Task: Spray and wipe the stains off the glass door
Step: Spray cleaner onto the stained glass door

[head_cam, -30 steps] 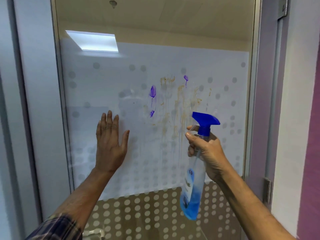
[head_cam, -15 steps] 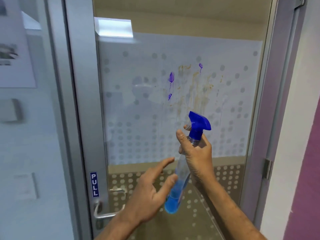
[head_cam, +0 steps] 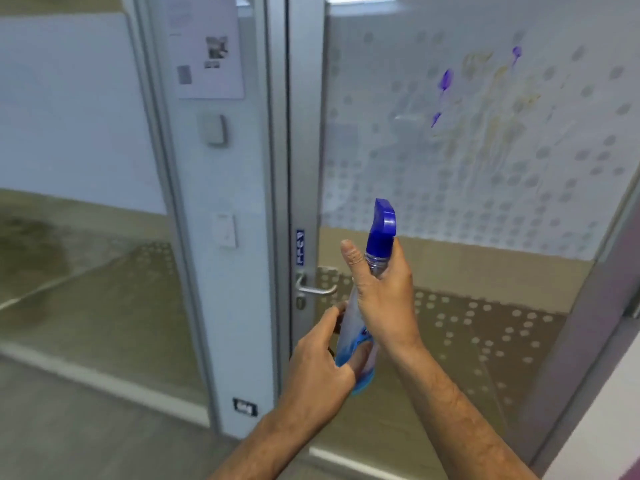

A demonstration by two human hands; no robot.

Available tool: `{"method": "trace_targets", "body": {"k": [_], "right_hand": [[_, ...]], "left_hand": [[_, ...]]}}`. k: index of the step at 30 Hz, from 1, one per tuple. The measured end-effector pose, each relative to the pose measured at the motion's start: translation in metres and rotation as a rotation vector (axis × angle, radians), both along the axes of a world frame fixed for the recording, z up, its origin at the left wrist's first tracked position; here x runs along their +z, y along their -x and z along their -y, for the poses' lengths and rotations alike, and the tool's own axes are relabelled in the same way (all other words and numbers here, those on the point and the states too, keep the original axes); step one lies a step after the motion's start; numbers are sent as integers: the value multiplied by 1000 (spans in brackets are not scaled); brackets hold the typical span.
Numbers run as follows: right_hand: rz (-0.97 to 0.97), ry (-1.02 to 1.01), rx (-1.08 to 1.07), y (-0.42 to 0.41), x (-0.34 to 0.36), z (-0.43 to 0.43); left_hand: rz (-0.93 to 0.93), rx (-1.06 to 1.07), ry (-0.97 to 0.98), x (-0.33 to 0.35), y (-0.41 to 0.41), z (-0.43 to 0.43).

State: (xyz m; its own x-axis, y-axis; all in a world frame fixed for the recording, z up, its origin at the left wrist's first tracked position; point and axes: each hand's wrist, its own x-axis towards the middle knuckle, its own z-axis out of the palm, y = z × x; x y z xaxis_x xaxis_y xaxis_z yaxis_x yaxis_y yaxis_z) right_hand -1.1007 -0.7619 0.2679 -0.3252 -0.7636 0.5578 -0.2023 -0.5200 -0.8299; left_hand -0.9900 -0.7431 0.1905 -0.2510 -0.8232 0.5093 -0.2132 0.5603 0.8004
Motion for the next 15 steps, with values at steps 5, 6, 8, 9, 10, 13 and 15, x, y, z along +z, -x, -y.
{"method": "trace_targets", "body": {"k": [5,6,8,9,10,13,15], "right_hand": [[5,-64,200,-79,-14,-45],[13,-66,243,-98,-17,-55],[22,-51,305,-130,-23,-71],[21,-52,350,-156,-25,-83],[16,-56,393,-180,-28,-96],[-13,-82,535,-261,-39,-142],[-45,-121,641,-318,-47,-179]], "left_hand": [[27,190,-60,-21,-75,-55],[34,235,-60,-26,-93,-66],[30,296,-54,-35,-124,-88],[29,343,-56,-40,-149,-104],[27,389,-59,-44,-172,-120],[-12,509,-49,-52,-248,-178],[-14,612,-41,-56,-302,-221]]}}
